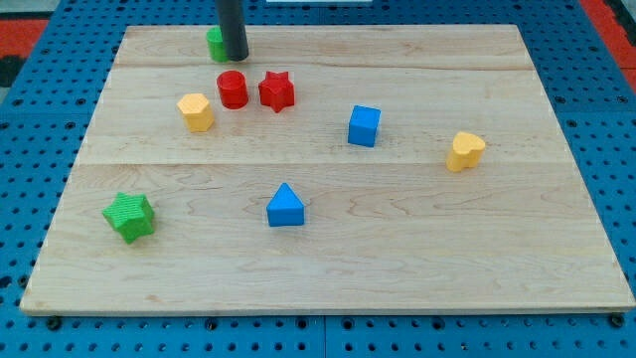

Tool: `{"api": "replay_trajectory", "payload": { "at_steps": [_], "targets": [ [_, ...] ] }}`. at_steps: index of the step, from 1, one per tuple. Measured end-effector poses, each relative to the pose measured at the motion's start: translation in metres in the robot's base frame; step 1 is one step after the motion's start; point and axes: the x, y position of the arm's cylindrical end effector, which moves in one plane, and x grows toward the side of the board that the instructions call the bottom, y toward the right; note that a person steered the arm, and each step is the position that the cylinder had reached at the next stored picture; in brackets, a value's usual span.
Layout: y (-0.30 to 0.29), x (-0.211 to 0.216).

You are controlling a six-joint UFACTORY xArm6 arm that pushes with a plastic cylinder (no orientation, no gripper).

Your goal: Place the green circle diagonal to the red circle

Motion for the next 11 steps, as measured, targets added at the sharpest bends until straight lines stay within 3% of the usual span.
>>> {"api": "replay_trajectory", "payload": {
  "at_steps": [3,4,5,6,9,10,11],
  "targets": [
    [0.016,-0.013],
    [0.052,-0.018],
    [0.010,-0.042],
    [-0.025,-0.029],
    [-0.029,-0.024],
    [0.012,-0.022],
    [0.145,-0.022]
  ]
}}
